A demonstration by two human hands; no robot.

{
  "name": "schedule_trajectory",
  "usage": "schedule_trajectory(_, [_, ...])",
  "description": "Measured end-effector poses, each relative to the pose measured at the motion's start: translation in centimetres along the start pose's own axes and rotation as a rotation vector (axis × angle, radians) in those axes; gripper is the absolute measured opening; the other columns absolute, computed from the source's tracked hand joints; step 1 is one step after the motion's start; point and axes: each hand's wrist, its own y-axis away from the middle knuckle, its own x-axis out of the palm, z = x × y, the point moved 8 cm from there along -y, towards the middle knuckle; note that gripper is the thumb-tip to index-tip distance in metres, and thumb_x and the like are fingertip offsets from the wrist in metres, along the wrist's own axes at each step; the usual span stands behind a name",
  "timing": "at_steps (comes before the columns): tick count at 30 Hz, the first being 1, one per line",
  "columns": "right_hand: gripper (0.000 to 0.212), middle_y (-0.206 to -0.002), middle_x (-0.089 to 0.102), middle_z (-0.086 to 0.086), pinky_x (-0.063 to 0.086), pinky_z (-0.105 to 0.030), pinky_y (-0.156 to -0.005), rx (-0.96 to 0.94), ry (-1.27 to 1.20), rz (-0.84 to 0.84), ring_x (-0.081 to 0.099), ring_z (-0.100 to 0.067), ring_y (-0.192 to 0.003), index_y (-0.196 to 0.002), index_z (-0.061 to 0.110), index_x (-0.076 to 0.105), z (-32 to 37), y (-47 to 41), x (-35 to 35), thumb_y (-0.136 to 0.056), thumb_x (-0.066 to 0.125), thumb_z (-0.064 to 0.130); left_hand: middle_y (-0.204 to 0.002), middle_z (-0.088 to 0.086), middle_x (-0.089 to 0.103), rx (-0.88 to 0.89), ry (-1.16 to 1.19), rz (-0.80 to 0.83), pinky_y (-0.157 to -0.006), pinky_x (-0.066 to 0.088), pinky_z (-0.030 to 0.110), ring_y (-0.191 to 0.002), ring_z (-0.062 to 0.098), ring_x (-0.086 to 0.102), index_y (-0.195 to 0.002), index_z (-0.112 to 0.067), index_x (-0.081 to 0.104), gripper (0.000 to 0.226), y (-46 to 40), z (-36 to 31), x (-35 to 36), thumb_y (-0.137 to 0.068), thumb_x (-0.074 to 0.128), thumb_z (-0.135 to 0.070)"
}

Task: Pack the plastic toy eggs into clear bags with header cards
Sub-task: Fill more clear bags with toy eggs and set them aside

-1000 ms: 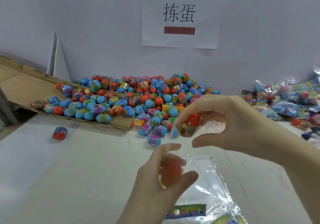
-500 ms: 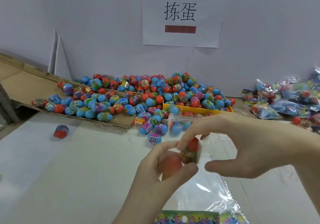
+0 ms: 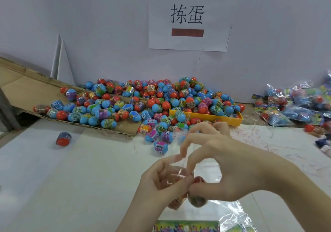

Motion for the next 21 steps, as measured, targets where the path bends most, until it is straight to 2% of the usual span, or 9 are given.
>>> schedule_trajectory(3, [0.019, -0.103, 0.056, 0.024, 0.028, -0.025, -0.098, -0.031, -0.387, -0.323, 0.039, 0.0, -0.114, -0.082, 0.036, 0.07, -1.9, -0.9, -2.0, -0.07, 0.066, 0.051, -0.077, 0.008, 0.073, -0.032, 0.02, -0.039, -0.055, 0.051, 0.016, -0.069, 0.013, 0.069, -0.096, -0.012, 0.069, 0.061, -0.4, 0.6, -0.7, -0.039, 0.09, -0.017])
schedule_trajectory(5, [0.012, -0.087, 0.065, 0.012, 0.046, -0.025, -0.083, 0.098, -0.72, -0.67, 0.057, -0.012, -0.094, -0.075, 0.033, 0.07, -6.4, -1.3, -3.4, -0.074, 0.065, 0.043, -0.079, 0.006, 0.074, -0.047, 0.024, -0.052, -0.057, 0.051, 0.016, -0.074, 0.012, 0.07, -0.094, -0.017, 0.069, 0.058, -0.5, 0.9, -1.1, -0.038, 0.082, -0.028])
schedule_trajectory(6, [0.012, -0.081, 0.065, 0.008, 0.049, -0.027, -0.079, 0.232, -0.752, -0.776, 0.058, -0.017, -0.087, -0.075, 0.03, 0.069, -9.2, -1.7, -2.9, -0.079, 0.063, 0.039, -0.08, 0.005, 0.074, -0.051, 0.024, -0.053, -0.061, 0.051, 0.018, -0.076, 0.011, 0.07, -0.092, -0.019, 0.07, 0.057, -0.5, 1.0, -1.1, -0.037, 0.078, -0.032])
schedule_trajectory(7, [0.013, -0.083, 0.065, 0.007, 0.049, -0.03, -0.081, 0.408, -0.633, -0.783, 0.058, -0.018, -0.088, -0.08, 0.028, 0.068, -11.7, -2.4, -1.9, -0.084, 0.06, 0.037, -0.08, 0.004, 0.074, -0.054, 0.025, -0.056, -0.064, 0.051, 0.02, -0.078, 0.012, 0.07, -0.089, -0.021, 0.072, 0.053, -0.4, 1.1, -1.2, -0.037, 0.076, -0.033])
schedule_trajectory(10, [0.031, -0.118, 0.056, 0.004, 0.035, -0.045, -0.099, 0.739, -0.102, -0.43, 0.045, -0.018, -0.114, -0.111, 0.025, 0.061, -16.6, -4.2, 3.4, -0.086, 0.056, 0.042, -0.079, 0.002, 0.073, -0.05, 0.013, -0.06, -0.069, 0.052, 0.026, -0.078, 0.013, 0.07, -0.081, -0.029, 0.076, 0.043, -0.4, 1.3, -1.3, -0.04, 0.084, -0.032])
schedule_trajectory(12, [0.041, -0.125, 0.051, 0.005, 0.031, -0.039, -0.1, 0.733, -0.052, -0.383, 0.036, -0.02, -0.12, -0.12, 0.028, 0.056, -17.7, -4.8, 5.6, -0.084, 0.056, 0.049, -0.082, 0.0, 0.073, -0.059, -0.008, -0.073, -0.077, 0.053, 0.034, -0.082, 0.016, 0.07, -0.082, -0.038, 0.074, 0.045, -0.4, 1.5, -1.4, -0.041, 0.092, -0.034])
schedule_trajectory(15, [0.039, -0.12, 0.053, 0.006, 0.026, -0.032, -0.09, 0.666, 0.035, -0.485, 0.037, -0.019, -0.113, -0.117, 0.03, 0.058, -17.4, -5.1, 5.4, -0.084, 0.055, 0.051, -0.088, -0.002, 0.074, -0.085, -0.008, -0.087, -0.085, 0.051, 0.041, -0.093, 0.022, 0.066, -0.084, -0.039, 0.073, 0.044, -0.5, 1.8, -1.6, -0.044, 0.088, -0.044])
schedule_trajectory(18, [0.044, -0.12, 0.049, 0.007, 0.022, -0.032, -0.087, 0.657, 0.186, -0.424, 0.035, -0.018, -0.115, -0.124, 0.032, 0.051, -17.6, -5.1, 5.4, -0.085, 0.052, 0.052, -0.085, -0.006, 0.075, -0.109, -0.025, -0.058, -0.073, 0.05, 0.032, -0.089, 0.017, 0.068, -0.096, -0.029, 0.065, 0.061, -0.6, 2.0, -1.5, -0.039, 0.069, -0.049])
schedule_trajectory(21, [0.045, -0.119, 0.046, 0.002, 0.03, -0.031, -0.091, 0.653, 0.116, -0.384, 0.038, -0.018, -0.114, -0.126, 0.029, 0.049, -18.3, -4.4, 6.0, -0.084, 0.058, 0.043, -0.087, -0.005, 0.075, -0.108, -0.072, -0.033, -0.061, 0.05, 0.02, -0.083, 0.011, 0.07, -0.103, -0.028, 0.058, 0.069, -0.4, 1.9, -1.2, -0.038, 0.067, -0.048])
